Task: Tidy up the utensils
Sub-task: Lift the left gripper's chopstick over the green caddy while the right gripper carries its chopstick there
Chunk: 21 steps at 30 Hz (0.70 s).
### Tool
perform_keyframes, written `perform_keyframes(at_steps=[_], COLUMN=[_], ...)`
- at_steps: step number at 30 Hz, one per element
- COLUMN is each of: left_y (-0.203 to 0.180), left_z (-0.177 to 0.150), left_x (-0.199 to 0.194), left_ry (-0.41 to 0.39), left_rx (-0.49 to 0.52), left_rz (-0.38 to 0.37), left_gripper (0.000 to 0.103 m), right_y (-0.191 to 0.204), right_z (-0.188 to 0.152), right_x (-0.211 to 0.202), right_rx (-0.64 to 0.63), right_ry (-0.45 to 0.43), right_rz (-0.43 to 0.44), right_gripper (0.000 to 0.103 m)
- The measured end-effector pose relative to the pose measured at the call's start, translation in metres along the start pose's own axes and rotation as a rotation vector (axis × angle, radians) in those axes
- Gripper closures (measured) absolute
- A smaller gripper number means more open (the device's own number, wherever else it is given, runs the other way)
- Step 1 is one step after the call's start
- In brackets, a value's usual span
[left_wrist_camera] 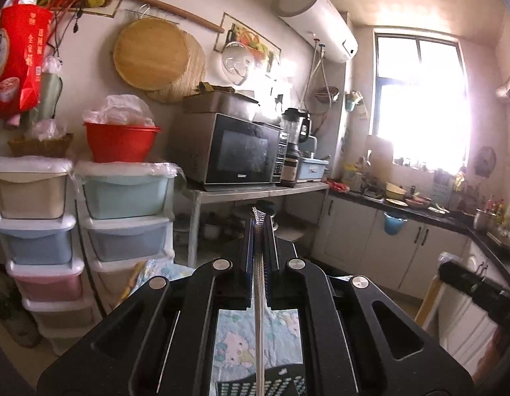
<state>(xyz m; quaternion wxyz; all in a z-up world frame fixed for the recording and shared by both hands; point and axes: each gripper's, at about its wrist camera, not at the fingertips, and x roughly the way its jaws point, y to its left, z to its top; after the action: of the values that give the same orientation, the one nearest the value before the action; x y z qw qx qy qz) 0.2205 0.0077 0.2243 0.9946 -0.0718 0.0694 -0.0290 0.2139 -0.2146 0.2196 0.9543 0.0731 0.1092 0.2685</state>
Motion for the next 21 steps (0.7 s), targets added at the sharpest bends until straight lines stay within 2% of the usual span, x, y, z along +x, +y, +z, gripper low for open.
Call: perform_keyframes(at_steps=[11, 17, 21], left_y=[0.010, 0.015, 0.017], left_z=[-0.028, -0.052, -0.065], left_x=[0.028, 0.045, 0.051], left_ry=[0.001, 0.051, 0.085], left_rx=[0.010, 0.016, 0.018], left_rz=[-0.003, -0.017, -0.027], left_gripper=[0.100, 0.100, 0.100], right_y=[-0.015, -0.017, -0.017], right_z=[-0.012, -0.025, -0.037], right_x=[0.026, 0.038, 0.047], right_rx=[-0.013, -0.018, -0.010], right_ry=[-0.042, -0.048, -0.020], right_rz=[-0.046, -0.071, -0.069], right_gripper=[0.097, 0.097, 0.097])
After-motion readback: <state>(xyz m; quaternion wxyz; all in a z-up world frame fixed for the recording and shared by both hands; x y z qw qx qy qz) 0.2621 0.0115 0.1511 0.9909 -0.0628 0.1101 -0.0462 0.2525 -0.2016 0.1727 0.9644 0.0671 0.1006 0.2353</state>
